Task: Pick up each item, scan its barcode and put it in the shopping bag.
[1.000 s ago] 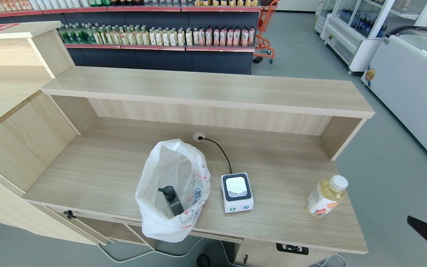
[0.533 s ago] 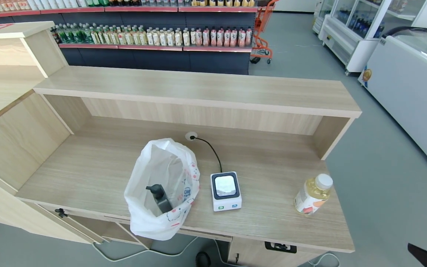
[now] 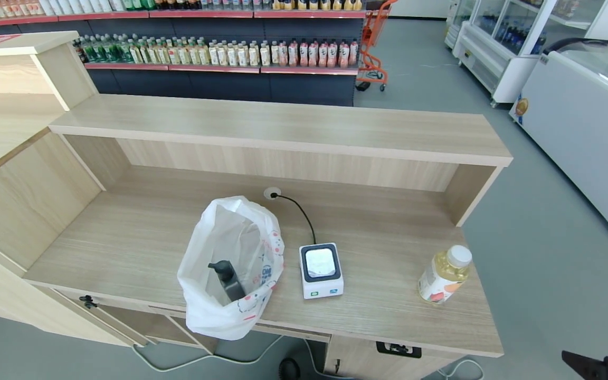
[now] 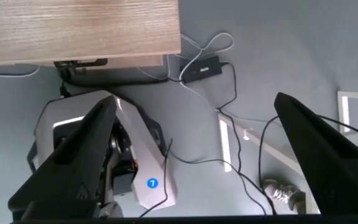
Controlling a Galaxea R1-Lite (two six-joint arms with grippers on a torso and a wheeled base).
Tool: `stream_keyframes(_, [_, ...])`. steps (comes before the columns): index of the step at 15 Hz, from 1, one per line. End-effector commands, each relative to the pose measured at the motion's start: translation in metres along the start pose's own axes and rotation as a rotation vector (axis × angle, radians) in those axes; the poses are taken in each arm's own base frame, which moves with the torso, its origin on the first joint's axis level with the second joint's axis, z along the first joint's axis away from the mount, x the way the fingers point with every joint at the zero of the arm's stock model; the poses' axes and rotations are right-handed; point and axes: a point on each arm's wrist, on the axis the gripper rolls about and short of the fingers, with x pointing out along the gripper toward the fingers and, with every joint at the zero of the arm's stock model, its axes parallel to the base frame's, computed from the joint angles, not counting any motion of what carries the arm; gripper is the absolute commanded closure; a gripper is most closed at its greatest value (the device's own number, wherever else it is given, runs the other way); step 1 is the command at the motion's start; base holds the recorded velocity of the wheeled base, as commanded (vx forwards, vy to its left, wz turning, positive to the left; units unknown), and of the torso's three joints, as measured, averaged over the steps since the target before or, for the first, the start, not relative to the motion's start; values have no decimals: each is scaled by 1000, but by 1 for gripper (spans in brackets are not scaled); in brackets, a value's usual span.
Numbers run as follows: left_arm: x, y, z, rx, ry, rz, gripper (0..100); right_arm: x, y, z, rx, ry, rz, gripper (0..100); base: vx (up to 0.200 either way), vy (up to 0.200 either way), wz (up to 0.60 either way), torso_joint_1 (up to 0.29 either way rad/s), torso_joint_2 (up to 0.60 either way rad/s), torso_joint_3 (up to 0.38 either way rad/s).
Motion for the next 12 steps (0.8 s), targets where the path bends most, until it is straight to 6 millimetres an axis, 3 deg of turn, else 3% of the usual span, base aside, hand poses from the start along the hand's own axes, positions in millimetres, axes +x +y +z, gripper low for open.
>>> stream_keyframes(1, [0, 0, 0, 0, 3, 1, 100, 18, 12, 3, -14, 83, 33, 0, 0, 0, 0, 0, 0, 0])
stream_keyframes(5, [0, 0, 0, 0, 0, 1, 100, 61, 37, 21, -40, 52, -18, 0, 0, 0, 0, 0, 0, 0])
stream_keyframes(12, [0, 0, 0, 0, 0, 1, 100, 113, 70, 19, -78, 11, -13, 0, 0, 0, 0, 0, 0, 0])
